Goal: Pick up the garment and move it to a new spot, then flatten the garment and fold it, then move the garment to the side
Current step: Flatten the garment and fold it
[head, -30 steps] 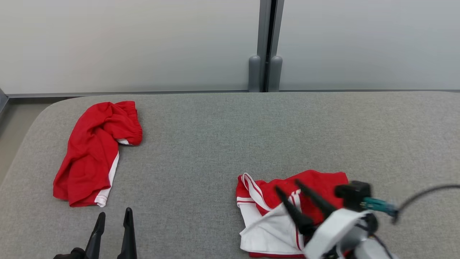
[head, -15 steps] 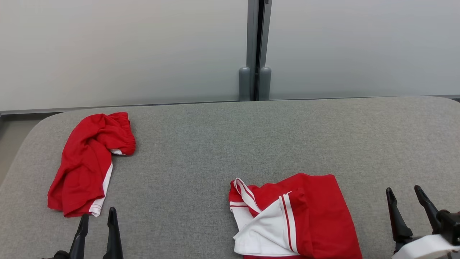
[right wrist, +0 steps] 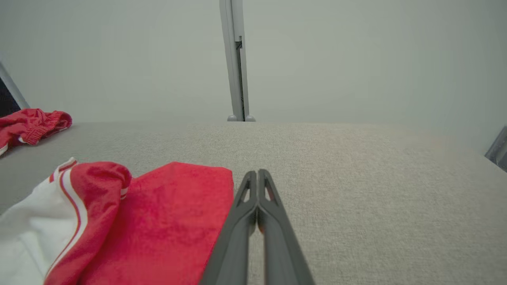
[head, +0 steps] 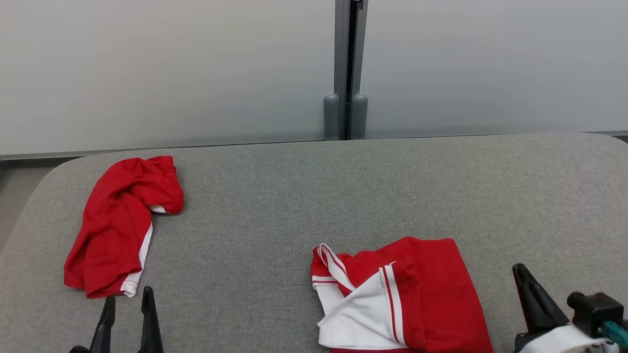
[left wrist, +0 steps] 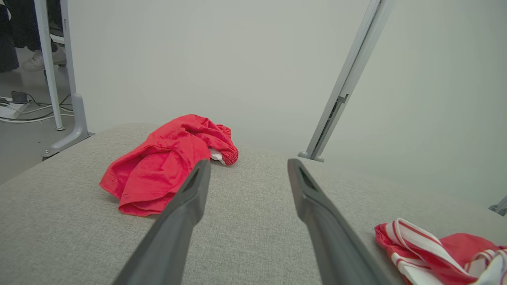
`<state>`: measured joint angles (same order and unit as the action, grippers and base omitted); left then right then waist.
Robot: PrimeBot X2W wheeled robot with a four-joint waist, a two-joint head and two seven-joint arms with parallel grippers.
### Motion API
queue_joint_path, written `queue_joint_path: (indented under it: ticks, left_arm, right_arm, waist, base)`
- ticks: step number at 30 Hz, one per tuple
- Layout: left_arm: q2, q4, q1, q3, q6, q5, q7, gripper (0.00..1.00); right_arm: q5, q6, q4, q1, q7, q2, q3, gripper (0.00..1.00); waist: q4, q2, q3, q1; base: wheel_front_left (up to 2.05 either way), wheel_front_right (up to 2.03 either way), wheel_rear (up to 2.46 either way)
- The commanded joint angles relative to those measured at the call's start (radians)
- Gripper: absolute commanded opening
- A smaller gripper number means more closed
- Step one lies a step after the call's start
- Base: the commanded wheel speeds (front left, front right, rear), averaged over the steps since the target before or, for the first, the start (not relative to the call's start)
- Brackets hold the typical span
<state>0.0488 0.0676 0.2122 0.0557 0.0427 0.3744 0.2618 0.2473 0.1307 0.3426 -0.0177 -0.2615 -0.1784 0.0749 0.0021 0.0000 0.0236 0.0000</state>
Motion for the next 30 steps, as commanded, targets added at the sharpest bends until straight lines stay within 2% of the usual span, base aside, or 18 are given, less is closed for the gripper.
queue_joint_path:
  ticks: [1,10,16,22,30]
  left_arm:
    - [0.004,-0.004,-0.008,0.002,0.0,-0.003,0.004,1.0]
    - [0.003,0.004,-0.038,-0.01,0.018,-0.014,0.004,1.0]
    - [0.004,0.009,-0.056,-0.016,0.017,-0.004,0.004,1.0]
    - [0.003,0.013,-0.06,-0.01,0.018,-0.003,0.004,1.0]
    - [0.004,0.015,-0.064,-0.01,0.013,0.004,0.004,1.0]
  right_arm:
    - [0.014,0.0,0.01,0.038,-0.005,-0.016,0.024,0.0]
    - [0.098,0.0,0.183,0.216,-0.005,-0.029,0.289,0.0]
    - [0.16,0.0,0.257,0.286,-0.005,-0.043,0.409,0.0]
    - [0.203,0.0,0.282,0.314,-0.005,-0.061,0.502,0.0]
    - [0.243,0.0,0.195,0.313,-0.005,-0.105,0.641,0.0]
  waist:
    - [0.002,0.0,-0.006,0.0]
    - [0.033,0.0,-0.047,0.0]
    - [0.065,0.0,-0.073,0.0]
    - [0.079,0.0,-0.081,0.0]
    - [0.086,0.0,-0.079,0.0]
  base:
    - [0.0,0.0,0.0]
    - [0.0,0.0,0.0]
    - [0.0,0.0,0.0]
    - [0.0,0.0,0.0]
    - [0.0,0.0,0.0]
